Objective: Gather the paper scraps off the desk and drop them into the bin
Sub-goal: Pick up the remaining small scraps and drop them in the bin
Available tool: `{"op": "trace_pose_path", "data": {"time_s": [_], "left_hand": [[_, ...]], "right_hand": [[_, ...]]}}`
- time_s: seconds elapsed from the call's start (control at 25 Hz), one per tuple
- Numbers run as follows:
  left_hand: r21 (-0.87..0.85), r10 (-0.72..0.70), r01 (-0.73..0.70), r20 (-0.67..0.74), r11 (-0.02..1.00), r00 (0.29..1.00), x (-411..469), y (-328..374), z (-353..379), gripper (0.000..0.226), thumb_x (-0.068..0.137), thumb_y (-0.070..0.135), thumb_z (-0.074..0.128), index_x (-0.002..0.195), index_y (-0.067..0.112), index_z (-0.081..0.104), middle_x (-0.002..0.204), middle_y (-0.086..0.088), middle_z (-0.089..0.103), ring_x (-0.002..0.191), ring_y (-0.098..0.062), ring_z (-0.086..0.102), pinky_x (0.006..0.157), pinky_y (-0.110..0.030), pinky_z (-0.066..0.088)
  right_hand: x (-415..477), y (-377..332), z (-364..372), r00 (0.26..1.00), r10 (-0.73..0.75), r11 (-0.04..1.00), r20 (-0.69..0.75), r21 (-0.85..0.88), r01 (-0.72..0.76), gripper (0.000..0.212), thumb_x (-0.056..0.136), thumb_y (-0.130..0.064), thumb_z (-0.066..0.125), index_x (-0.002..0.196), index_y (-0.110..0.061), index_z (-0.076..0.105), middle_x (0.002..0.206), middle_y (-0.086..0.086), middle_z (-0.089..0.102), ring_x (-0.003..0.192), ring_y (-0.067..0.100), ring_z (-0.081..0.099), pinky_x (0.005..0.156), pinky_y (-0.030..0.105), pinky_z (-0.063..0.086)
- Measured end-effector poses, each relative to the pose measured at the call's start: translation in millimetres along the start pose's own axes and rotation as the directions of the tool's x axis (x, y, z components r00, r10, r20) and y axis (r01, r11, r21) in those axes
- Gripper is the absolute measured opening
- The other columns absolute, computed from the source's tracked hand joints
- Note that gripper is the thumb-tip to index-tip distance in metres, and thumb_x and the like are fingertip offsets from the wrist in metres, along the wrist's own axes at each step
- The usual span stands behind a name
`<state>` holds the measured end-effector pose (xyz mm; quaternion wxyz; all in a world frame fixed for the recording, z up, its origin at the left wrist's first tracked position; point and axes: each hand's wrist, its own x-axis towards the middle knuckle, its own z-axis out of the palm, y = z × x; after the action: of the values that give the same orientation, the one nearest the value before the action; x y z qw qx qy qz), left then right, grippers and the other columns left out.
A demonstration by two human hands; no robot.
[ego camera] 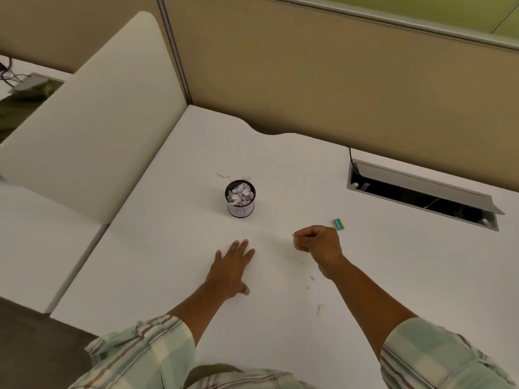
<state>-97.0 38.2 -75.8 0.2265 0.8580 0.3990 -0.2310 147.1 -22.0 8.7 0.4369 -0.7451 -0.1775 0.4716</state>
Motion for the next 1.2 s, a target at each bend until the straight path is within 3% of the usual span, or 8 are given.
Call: {"op": "trace_pose_path", "data": {"time_s": [0.16, 0.32, 0.44, 0.64, 0.8, 0.96, 1.08, 1.2], "left_hand": [[-0.019, -0.017, 0.017, 0.014, 1.000, 1.000, 4, 0, 1, 0.119, 0.078, 0.042, 0.083, 0.162, 0.026, 0.001, 0.171, 0.003, -0.014, 0.159, -0.021, -0.012, 0.125, -0.060, 0.007], [0.023, -0.011, 0.011, 0.035, 1.000, 0.999, 9, 0, 5, 0.119, 0.079, 0.044, 0.081, 0.161, 0.024, -0.003, 0.171, -0.001, -0.015, 0.158, -0.025, -0.014, 0.124, -0.063, 0.007], [0.025, -0.022, 0.021, 0.043, 0.999, 0.999, 11, -1, 7, 0.120, 0.079, 0.043, 0.082, 0.161, 0.024, -0.005, 0.171, -0.002, -0.016, 0.158, -0.026, -0.014, 0.123, -0.063, 0.007], [0.053, -0.032, 0.029, 0.060, 0.998, 0.998, 13, 0, 6, 0.120, 0.080, 0.044, 0.081, 0.161, 0.024, -0.005, 0.171, -0.004, -0.016, 0.158, -0.028, -0.012, 0.122, -0.064, 0.009], [0.030, -0.037, 0.035, 0.070, 0.999, 0.997, 13, 1, 3, 0.121, 0.079, 0.043, 0.083, 0.161, 0.023, -0.004, 0.171, -0.003, -0.015, 0.159, -0.027, -0.012, 0.123, -0.064, 0.009], [0.013, -0.036, 0.035, 0.079, 0.999, 0.996, 11, 3, -1, 0.120, 0.080, 0.042, 0.082, 0.161, 0.023, -0.004, 0.171, -0.003, -0.014, 0.158, -0.027, -0.013, 0.124, -0.063, 0.007], [0.032, -0.037, 0.034, 0.091, 0.999, 0.995, 10, 3, -3, 0.120, 0.080, 0.043, 0.082, 0.161, 0.023, -0.005, 0.171, -0.003, -0.015, 0.158, -0.027, -0.013, 0.124, -0.063, 0.008], [0.038, -0.030, 0.027, 0.088, 0.999, 0.996, 10, 2, -3, 0.120, 0.080, 0.045, 0.081, 0.161, 0.023, -0.005, 0.171, -0.003, -0.015, 0.158, -0.027, -0.013, 0.124, -0.063, 0.008]], "right_hand": [[29, -76, 60, 0.976, -0.209, 0.955, 0.069, -0.201, 0.219, 0.016, 0.075, 0.003, 0.072, 0.075, -0.012, 0.078, 0.072, 0.003, 0.077, 0.068, 0.020, 0.075, 0.065, 0.023, 0.060], [56, -123, 119, 0.882, -0.417, 0.688, 0.219, -0.558, 0.464, 0.019, 0.082, 0.002, 0.066, 0.080, -0.013, 0.078, 0.078, -0.005, 0.074, 0.068, 0.009, 0.066, 0.063, 0.013, 0.050], [71, -126, 145, 0.856, -0.394, 0.485, 0.336, -0.715, 0.504, 0.024, 0.087, 0.003, 0.059, 0.084, -0.013, 0.077, 0.091, 0.001, 0.074, 0.078, 0.014, 0.066, 0.066, 0.019, 0.050], [78, -116, 159, 0.838, -0.286, 0.332, 0.465, -0.772, 0.541, 0.021, 0.090, -0.001, 0.059, 0.100, -0.010, 0.075, 0.106, 0.006, 0.071, 0.095, 0.023, 0.066, 0.076, 0.030, 0.056], [80, -118, 158, 0.827, -0.319, 0.330, 0.462, -0.764, 0.554, 0.015, 0.092, -0.008, 0.063, 0.104, -0.011, 0.071, 0.105, 0.007, 0.070, 0.096, 0.024, 0.065, 0.072, 0.030, 0.052], [80, -120, 155, 0.832, -0.291, 0.347, 0.472, -0.759, 0.552, 0.007, 0.090, -0.012, 0.064, 0.090, -0.015, 0.070, 0.097, 0.005, 0.071, 0.089, 0.022, 0.066, 0.070, 0.032, 0.056], [81, -120, 154, 0.833, -0.287, 0.343, 0.472, -0.762, 0.550, 0.018, 0.092, -0.009, 0.058, 0.080, -0.020, 0.066, 0.095, 0.004, 0.072, 0.085, 0.020, 0.065, 0.066, 0.029, 0.051], [80, -118, 151, 0.816, -0.320, 0.313, 0.482, -0.759, 0.571, 0.020, 0.090, -0.002, 0.056, 0.089, -0.016, 0.070, 0.095, 0.002, 0.071, 0.087, 0.020, 0.064, 0.068, 0.029, 0.051]]}}
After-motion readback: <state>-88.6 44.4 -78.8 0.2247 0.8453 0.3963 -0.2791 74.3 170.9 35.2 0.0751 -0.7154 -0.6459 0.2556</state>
